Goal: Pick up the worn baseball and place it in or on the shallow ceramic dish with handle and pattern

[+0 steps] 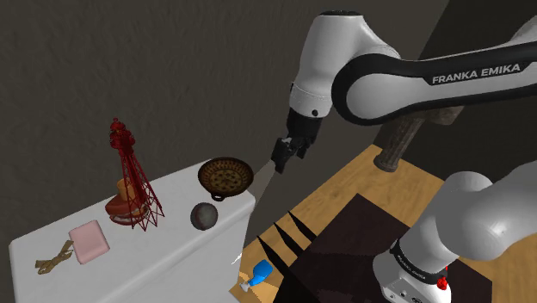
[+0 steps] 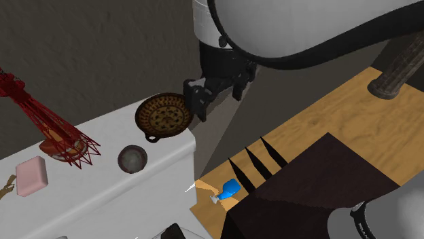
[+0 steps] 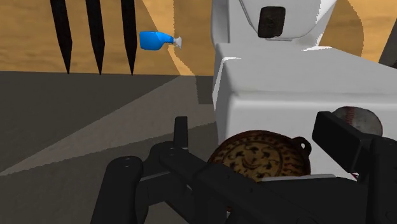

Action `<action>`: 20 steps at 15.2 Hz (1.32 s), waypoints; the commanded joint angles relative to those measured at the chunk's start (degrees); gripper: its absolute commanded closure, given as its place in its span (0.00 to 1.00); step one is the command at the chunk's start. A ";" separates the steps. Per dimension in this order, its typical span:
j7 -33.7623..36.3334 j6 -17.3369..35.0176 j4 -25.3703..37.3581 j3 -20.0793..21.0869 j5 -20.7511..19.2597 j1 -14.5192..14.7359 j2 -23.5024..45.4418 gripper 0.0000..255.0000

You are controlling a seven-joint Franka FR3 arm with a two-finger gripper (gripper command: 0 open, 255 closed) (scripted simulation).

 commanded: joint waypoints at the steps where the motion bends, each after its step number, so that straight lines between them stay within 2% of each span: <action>1: 3.49 2.74 1.37 3.02 -0.74 0.08 3.38 0.00; 4: 8.76 6.22 4.26 7.23 -3.40 -0.47 9.13 0.00; 7: 14.89 9.03 7.85 11.29 -7.81 -1.22 15.57 0.00; 12: 27.11 11.27 15.63 16.34 -19.43 -1.12 28.09 0.00; 14: 32.15 11.04 19.43 17.06 -24.92 0.21 33.54 0.00; 17: 38.68 9.71 25.83 16.44 -32.53 3.89 41.57 0.00; 20: 40.01 10.57 26.40 15.55 -34.37 4.94 43.59 0.00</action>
